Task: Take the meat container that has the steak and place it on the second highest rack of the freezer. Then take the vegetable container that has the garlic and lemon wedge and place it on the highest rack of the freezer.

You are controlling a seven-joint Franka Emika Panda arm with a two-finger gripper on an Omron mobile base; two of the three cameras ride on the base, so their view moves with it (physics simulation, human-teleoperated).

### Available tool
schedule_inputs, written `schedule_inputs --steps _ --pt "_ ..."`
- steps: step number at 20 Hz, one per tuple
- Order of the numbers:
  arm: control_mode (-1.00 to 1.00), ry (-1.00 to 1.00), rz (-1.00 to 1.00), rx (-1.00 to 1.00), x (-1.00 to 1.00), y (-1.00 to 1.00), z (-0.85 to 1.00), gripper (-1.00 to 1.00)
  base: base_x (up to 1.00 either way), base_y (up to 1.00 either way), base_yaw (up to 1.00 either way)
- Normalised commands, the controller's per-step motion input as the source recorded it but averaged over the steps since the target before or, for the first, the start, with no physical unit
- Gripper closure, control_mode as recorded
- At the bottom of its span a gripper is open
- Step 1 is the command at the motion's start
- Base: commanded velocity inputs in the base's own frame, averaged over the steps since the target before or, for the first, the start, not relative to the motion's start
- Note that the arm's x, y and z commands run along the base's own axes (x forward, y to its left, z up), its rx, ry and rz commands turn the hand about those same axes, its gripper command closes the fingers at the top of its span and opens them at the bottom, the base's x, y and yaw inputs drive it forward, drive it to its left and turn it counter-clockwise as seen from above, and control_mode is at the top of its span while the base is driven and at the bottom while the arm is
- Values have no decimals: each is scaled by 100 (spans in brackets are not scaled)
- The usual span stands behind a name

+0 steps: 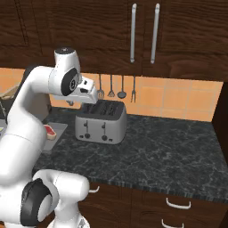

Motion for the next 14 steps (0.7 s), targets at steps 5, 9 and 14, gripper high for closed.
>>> schedule_inputs --steps 5,9,14 --pt "-100 -3 26 -8 -29 34 -8 -100 0 0 0" --pt "-100 0 53 -15 -54 76 -11 -100 0 0 0" --pt "-100 3 55 -17 -72 93 -15 -100 0 0 0"
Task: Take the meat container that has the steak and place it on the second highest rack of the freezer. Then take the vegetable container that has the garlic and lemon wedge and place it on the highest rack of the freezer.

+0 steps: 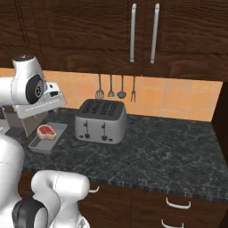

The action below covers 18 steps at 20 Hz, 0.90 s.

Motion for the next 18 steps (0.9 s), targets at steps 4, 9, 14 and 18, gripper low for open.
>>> schedule_inputs --steps 4,9,14,18 --pt "-100 4 44 -10 -81 88 -24 -100 0 0 0" --pt "-100 1 30 0 -59 39 -50 -100 0 0 0" --pt "-100 0 14 0 25 0 -70 -100 0 0 0" --pt "-100 5 7 -1 74 13 -70 -100 0 0 0"
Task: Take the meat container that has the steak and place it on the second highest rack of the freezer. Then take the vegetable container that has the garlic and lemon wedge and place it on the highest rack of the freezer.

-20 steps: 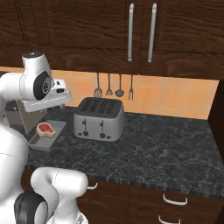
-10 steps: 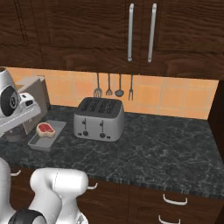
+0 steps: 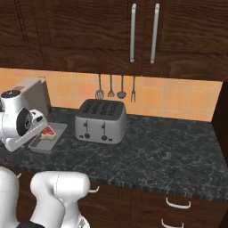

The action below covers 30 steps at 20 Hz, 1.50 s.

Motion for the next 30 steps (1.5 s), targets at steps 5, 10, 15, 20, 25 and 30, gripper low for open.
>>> schedule_inputs --steps 5,10,15,20,25,30 --pt "-100 19 7 -6 79 44 -52 -100 0 0 0" --pt "-100 29 5 -7 62 54 -41 -100 0 0 0" --pt "-100 19 5 -7 48 37 -43 -100 0 0 0" --pt "-100 -1 10 -5 32 8 -58 -100 0 0 0" --pt "-100 -1 8 -1 11 4 -48 -100 0 0 0" --pt "-100 -2 7 -2 7 4 -45 -100 0 0 0"
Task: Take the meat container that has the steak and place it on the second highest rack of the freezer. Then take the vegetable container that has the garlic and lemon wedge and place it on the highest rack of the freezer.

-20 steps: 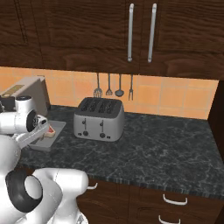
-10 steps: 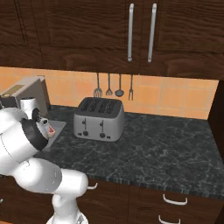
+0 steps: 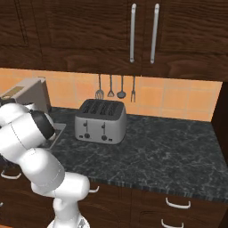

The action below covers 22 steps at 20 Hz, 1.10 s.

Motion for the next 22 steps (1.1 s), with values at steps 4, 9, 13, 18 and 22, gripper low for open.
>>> schedule_inputs --steps 4,9,13,18,22 --pt "-100 -6 4 -3 -41 11 -71 -100 0 0 0" --pt "-100 -1 0 -4 -10 17 -63 100 0 0 0" --pt "-100 0 0 -1 -5 3 -37 100 0 0 0" --pt "-100 5 27 1 6 -3 11 100 0 0 0" --pt "-100 3 32 4 1 -27 1 100 0 0 0"
